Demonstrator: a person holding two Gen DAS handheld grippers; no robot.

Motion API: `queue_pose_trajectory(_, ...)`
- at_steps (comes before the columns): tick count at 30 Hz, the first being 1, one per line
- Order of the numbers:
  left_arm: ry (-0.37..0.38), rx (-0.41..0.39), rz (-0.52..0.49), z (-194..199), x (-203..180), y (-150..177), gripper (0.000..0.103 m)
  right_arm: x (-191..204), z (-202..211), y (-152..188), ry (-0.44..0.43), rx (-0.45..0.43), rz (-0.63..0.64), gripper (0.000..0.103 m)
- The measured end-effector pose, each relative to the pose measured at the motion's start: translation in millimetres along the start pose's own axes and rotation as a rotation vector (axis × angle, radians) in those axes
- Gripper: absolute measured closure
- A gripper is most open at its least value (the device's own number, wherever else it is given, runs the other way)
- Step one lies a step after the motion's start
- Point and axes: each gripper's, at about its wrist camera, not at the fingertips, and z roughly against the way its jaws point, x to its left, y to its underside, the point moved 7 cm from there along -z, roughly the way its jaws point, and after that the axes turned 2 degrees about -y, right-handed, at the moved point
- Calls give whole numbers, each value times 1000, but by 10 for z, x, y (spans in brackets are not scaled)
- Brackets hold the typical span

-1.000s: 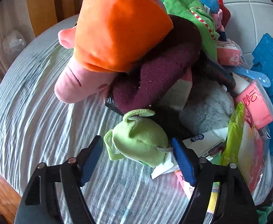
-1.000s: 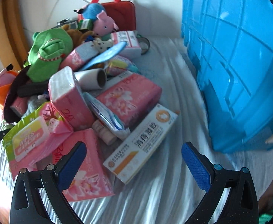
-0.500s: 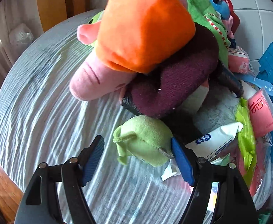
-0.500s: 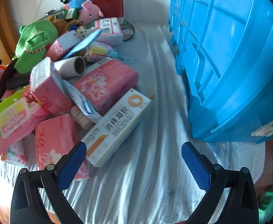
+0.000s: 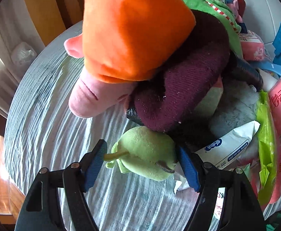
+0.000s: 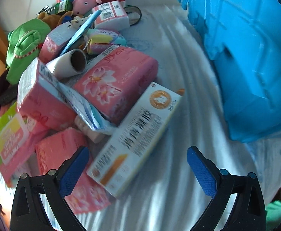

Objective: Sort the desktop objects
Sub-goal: 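Grasp the white-and-yellow ointment box with the right tool, then grasp the green plush ball toy with the left tool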

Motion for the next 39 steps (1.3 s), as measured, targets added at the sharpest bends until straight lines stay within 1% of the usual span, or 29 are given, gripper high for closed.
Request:
queue_pose_trajectory(4,53,32,8,-16,-93,35,29,5,-118,22,2,28,-31,1)
queue_pose_trajectory(6,66,36,10,-8,-86,61,29,-2,-145,59,13,39,-29,20)
queue_pose_trajectory(7,80,40,11,0,-80,73,29,-9,-156,80,14,48,-33,39)
queue_pose_trajectory(8,93,47,7,14,-71,92,29,-17,-159,95,18,53,-34,47)
queue_pose_trajectory(10,94,41,-12,60,-44,123,29,-23,-147,124,33,57,-20,50)
queue_pose_trajectory(12,74,34,-29,89,6,146,29,-27,-127,153,47,58,-5,51)
queue_pose_trajectory(14,53,29,-19,84,99,150,29,-39,-117,183,64,64,5,51)
queue_pose_trajectory(16,36,33,-5,47,180,145,29,-61,-107,219,95,71,22,51)
queue_pose_trajectory(19,18,32,-12,23,261,156,29,-137,-69,289,145,76,46,52)
queue_pose_trajectory(20,17,31,-13,30,287,163,29,-162,-59,305,150,78,46,52)
queue_pose_trajectory(23,41,23,2,99,406,172,30,-275,-42,370,170,89,36,52)
queue_pose_trajectory(25,52,27,23,130,506,138,30,-322,-38,407,161,92,25,51)
queue_pose_trajectory(27,63,36,48,141,591,138,30,-346,-41,436,141,95,12,50)
queue_pose_trajectory(28,67,38,58,130,491,165,30,-356,-42,444,141,96,9,47)
queue_pose_trajectory(31,69,20,54,171,460,136,30,-375,-19,440,126,90,-4,34)
queue_pose_trajectory(32,64,13,45,187,426,134,30,-379,3,428,124,82,-5,33)
queue_pose_trajectory(35,59,28,19,76,323,56,30,-383,40,391,116,71,-3,29)
queue_pose_trajectory(37,44,55,1,-80,326,124,30,-386,46,357,120,65,-2,29)
queue_pose_trajectory(39,15,61,-23,-185,281,154,30,-364,42,316,123,58,5,29)
